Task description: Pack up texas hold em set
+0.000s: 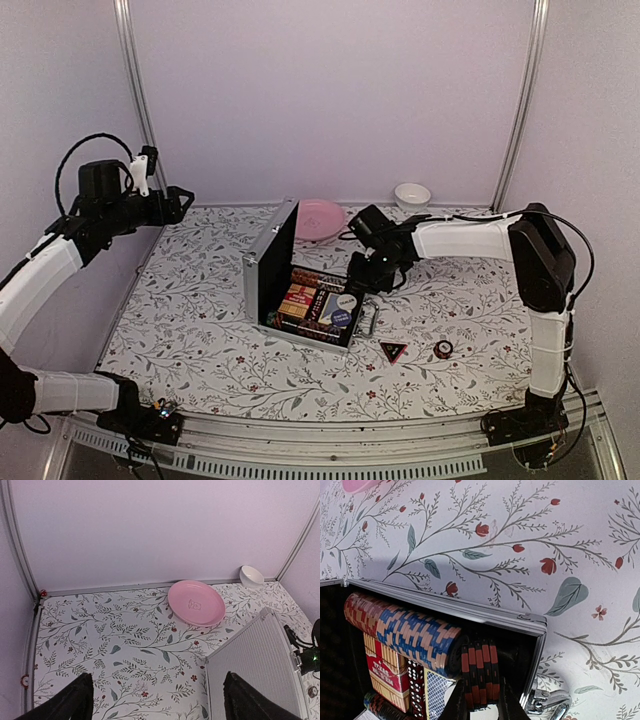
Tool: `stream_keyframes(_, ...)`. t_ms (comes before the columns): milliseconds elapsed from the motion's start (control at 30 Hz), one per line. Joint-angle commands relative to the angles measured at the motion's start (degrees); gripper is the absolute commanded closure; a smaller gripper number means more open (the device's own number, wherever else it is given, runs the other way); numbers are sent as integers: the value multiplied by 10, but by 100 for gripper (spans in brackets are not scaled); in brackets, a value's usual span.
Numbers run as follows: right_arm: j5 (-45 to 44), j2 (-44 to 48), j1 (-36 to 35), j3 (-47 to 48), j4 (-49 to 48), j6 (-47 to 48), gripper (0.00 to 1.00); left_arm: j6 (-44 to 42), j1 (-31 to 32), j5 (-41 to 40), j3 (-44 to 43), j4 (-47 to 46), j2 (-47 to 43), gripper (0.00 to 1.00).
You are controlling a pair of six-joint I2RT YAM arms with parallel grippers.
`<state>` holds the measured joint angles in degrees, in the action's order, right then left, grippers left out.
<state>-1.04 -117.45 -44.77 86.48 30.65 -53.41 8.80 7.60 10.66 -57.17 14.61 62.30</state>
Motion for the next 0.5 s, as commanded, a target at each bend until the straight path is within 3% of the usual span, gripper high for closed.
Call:
stream_keyframes(0,-14,-24,-6,25,21,10,96,-9,-5,-4,8,-8,-2,10)
stream_keyframes(200,-1,-35,-7,35,21,18,95,-12,-6,-7,11,-8,-1,10)
stream_keyframes(467,15,-39,-7,47,10,29,74,-14,-6,-6,15,-8,8,10)
